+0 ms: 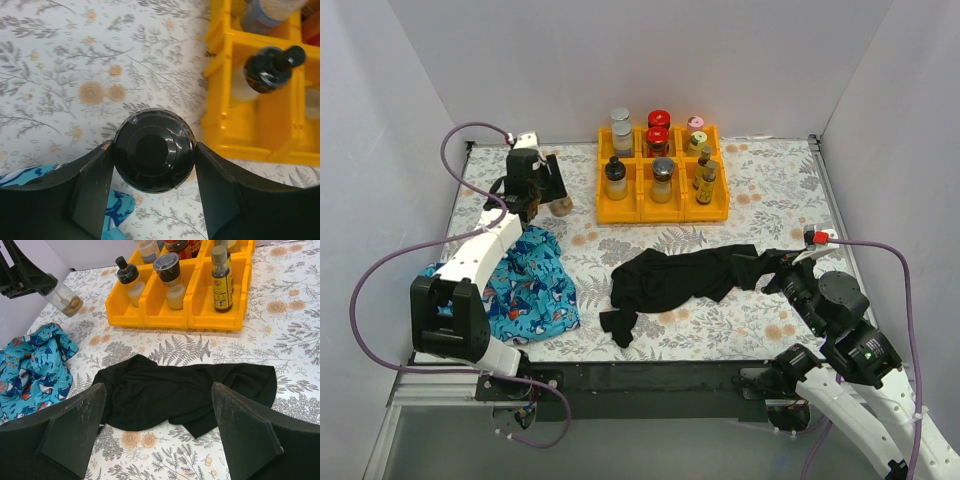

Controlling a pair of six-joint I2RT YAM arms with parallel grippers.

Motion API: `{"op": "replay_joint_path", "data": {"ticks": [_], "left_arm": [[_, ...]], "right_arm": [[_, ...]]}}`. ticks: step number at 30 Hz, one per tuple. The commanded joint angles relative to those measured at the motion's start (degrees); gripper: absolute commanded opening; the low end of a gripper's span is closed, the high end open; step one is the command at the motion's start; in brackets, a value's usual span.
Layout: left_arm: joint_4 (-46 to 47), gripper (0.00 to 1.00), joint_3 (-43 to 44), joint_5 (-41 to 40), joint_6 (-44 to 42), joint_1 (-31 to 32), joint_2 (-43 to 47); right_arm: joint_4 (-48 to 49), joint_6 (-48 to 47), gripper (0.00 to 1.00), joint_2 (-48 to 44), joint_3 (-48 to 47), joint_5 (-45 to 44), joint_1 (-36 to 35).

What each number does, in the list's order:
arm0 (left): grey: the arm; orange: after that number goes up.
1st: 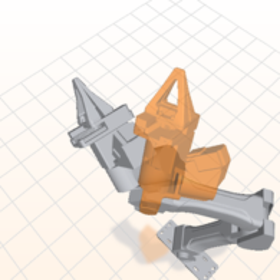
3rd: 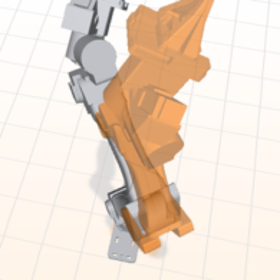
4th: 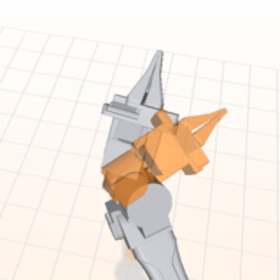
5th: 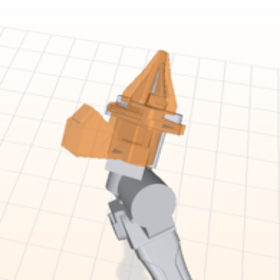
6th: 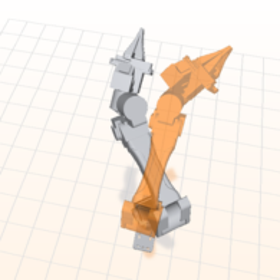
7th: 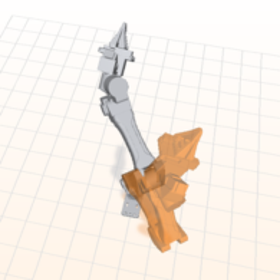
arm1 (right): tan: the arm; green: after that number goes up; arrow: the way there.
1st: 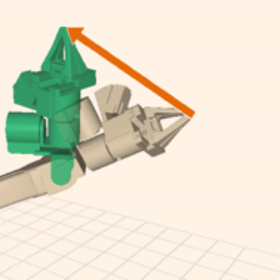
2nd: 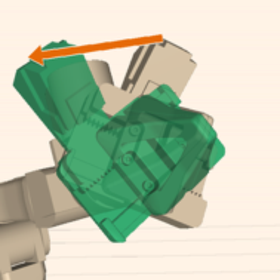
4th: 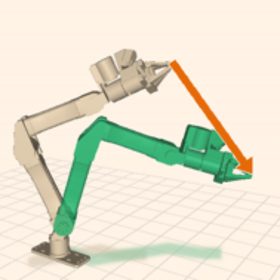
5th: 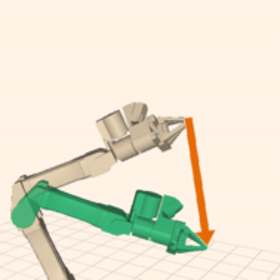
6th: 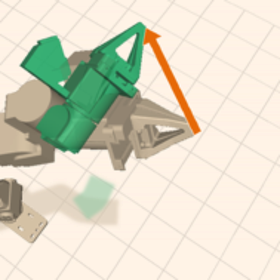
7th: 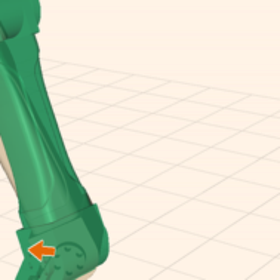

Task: Organize the condiment bottles
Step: Place the bottle in the storage box.

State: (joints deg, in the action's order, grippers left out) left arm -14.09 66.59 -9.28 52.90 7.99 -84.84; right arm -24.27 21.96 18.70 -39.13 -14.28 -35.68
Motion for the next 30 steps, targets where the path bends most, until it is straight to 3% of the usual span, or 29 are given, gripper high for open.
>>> {"op": "replay_joint_path", "data": {"ticks": [1,10,30], "left_arm": [[0.19,0.0,4.42,2.06,0.27,4.56,3.19],[6.87,0.0,4.6,4.27,-1.84,13.98,2.67],[17.16,0.0,9.61,1.2,-7.2,18.99,-13.68]], "right_arm": [[0.45,0.28,0.94,-0.68,-2.26,-1.1,0.09],[0.54,0.19,0.94,-0.59,-2.26,-1.19,0.09],[0.81,-1.48,0.95,-0.59,-1.29,-3.38,0.09]]}}
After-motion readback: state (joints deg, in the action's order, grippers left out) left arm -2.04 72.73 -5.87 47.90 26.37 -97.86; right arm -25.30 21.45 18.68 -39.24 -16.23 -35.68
